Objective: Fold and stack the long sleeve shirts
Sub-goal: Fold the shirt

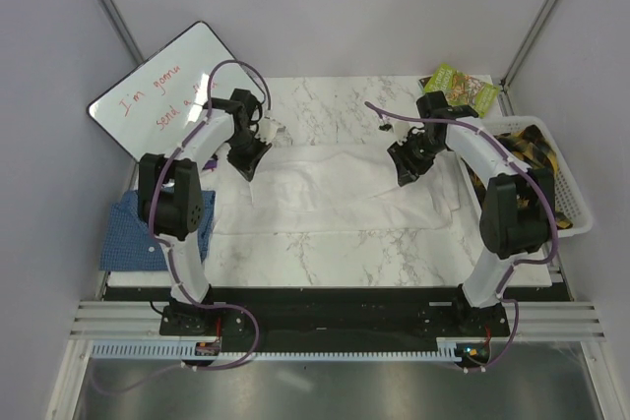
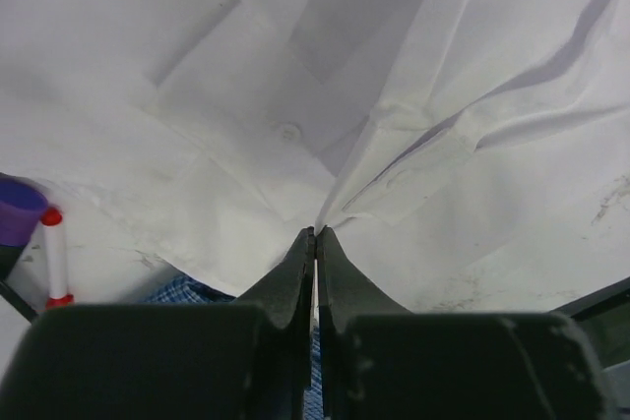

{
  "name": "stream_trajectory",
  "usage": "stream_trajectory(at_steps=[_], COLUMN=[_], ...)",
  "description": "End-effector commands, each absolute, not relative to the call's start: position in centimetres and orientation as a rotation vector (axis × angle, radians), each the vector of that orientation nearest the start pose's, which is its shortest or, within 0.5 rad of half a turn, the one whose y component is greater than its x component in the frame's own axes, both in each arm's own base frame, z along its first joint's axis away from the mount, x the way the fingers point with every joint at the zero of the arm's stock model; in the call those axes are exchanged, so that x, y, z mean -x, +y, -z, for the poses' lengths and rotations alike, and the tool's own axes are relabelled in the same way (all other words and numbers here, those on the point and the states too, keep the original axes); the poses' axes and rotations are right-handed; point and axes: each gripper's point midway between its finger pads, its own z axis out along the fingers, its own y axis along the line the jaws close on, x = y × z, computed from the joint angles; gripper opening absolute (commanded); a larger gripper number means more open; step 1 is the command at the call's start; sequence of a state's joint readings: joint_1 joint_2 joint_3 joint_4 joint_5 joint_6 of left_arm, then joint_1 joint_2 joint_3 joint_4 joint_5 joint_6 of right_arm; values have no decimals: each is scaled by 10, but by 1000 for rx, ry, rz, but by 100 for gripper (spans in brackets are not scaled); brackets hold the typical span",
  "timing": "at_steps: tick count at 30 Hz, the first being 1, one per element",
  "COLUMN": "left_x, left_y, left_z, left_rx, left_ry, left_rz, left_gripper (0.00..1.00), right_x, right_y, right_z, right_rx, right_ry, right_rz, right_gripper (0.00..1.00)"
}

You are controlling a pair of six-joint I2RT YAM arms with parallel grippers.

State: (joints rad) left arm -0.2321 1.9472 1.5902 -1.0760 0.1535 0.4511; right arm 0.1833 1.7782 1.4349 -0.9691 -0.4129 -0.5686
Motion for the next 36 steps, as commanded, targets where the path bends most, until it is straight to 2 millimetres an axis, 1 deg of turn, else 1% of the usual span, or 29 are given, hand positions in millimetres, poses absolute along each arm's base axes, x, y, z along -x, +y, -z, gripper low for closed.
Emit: stream_trajectory(at_steps=[1,2,4,5,7,8,9,11,12,16,17,19,20,22,23,26,28,29,30,31,32,33,34,35,36], left_x=[-380,-382,-383,-384,-385,-388,-388,-388,-387,-378,-372,-371,-368,-367,-364,-362,-365,-369,-374,-385,-391,-395,-406,-412,-418], left_y=[-86,-86,-86,-86,-89,-91,-94,-97,-103,-111,-113,-116,-117,-121,-122,-125,-123,-122,-119,-119,-115,-115,-114,-110,-108], left_z=[-77,-77,-77,-79,-84,-90,-94,-103,-106,-102,-97,-98,-96,-98,-96,-93,-90,-91,-92,-98,-93,-95,-102,-98,-97], left_rx=[-1129,-1138,-1147,-1143,-1131,-1121,-1114,-1102,-1092,-1079,-1074,-1062,-1038,-1025,-1010,-985,-969,-956,-944,-939,-951,-966,-973,-993,-998], left_ry=[2732,2728,2719,2710,2686,2657,2638,2602,2587,2588,2599,2584,2595,2579,2587,2591,2598,2589,2586,2567,2575,2566,2536,2537,2539], left_rz=[122,123,129,135,182,182,207,230,268,350,384,402,423,445,467,483,477,469,458,437,407,387,362,325,298], left_gripper=[11,24,35,55,56,57,57,57,58,59,60,61,61,61,62,62,62,62,62,63,63,63,63,63,63], right_x=[-352,-352,-354,-354,-356,-356,-360,-362,-367,-376,-378,-383,-386,-392,-396,-403,-402,-401,-399,-398,-398,-395,-396,-395,-393], right_y=[119,117,116,113,108,103,93,84,79,73,72,66,62,58,55,45,41,37,38,39,42,49,53,58,65], right_z=[-94,-90,-87,-83,-79,-76,-73,-67,-64,-50,-47,-43,-42,-43,-46,-50,-48,-47,-48,-51,-58,-72,-82,-92,-108], right_rx=[1043,1042,1022,1023,1012,1004,993,990,982,997,1000,994,983,963,942,900,906,910,918,925,918,910,889,885,877], right_ry=[2549,2565,2581,2596,2614,2628,2643,2660,2657,2667,2668,2673,2675,2667,2661,2657,2662,2670,2672,2671,2661,2637,2616,2595,2551], right_rz=[-475,-447,-422,-390,-334,-302,-218,-153,-109,-52,-38,15,32,58,62,138,164,186,183,173,150,97,79,80,46], right_gripper=[43,43,42,40,37,34,33,31,30,30,30,30,30,30,30,30,30,31,32,36,38,38,40,41,41])
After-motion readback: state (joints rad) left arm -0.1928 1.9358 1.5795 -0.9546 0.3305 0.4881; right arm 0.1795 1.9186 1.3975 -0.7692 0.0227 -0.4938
